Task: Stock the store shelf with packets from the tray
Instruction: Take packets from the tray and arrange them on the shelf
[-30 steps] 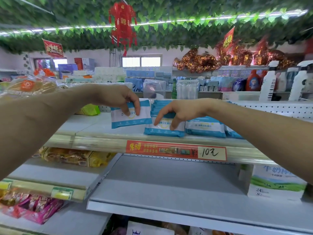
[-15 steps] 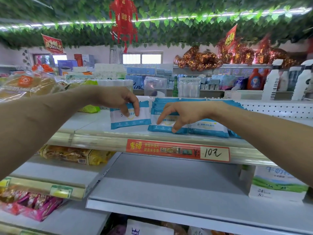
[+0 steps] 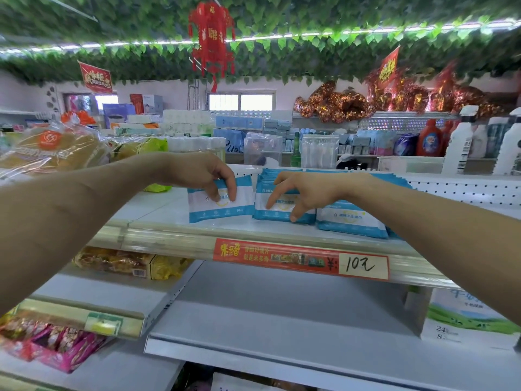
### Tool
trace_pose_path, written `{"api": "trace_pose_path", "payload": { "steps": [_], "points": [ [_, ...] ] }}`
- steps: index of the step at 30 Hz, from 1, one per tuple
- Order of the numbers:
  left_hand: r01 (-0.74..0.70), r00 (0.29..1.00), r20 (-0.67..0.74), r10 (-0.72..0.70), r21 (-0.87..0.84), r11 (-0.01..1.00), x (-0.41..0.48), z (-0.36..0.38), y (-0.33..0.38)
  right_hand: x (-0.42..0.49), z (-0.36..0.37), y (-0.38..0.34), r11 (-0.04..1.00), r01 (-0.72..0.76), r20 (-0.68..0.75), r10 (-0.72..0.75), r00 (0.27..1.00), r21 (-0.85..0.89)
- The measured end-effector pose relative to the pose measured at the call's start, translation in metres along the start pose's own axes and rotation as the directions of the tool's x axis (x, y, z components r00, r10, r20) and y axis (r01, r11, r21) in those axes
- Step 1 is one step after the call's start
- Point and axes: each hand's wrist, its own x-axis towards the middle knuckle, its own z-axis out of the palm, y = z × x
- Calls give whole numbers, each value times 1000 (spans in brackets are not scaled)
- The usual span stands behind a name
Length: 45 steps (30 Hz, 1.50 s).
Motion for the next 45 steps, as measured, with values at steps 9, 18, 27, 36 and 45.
{"api": "trace_pose_path", "payload": {
  "steps": [9, 18, 27, 36, 45],
  "points": [
    [-55, 997, -57, 59, 82, 995, 13, 10, 11, 10, 1, 4, 989, 2, -42, -9, 999, -149],
    [-116, 993, 28, 114, 97, 988, 27, 18, 27, 7, 1, 16, 962, 23, -86, -48, 995, -272],
    [-173, 983, 84, 162, 139, 975, 45, 20, 52, -15, -15, 33, 989, -51, -152, 30, 988, -136],
    [-194, 977, 104, 185, 90, 977, 76, 40, 62, -47, -26, 65, 982, -172, -239, 149, 959, -78],
    [-252, 965, 101, 242, 106, 962, 93, 54, 76, -44, -31, 73, 972, -221, -272, 194, 942, -73]
  ]
}}
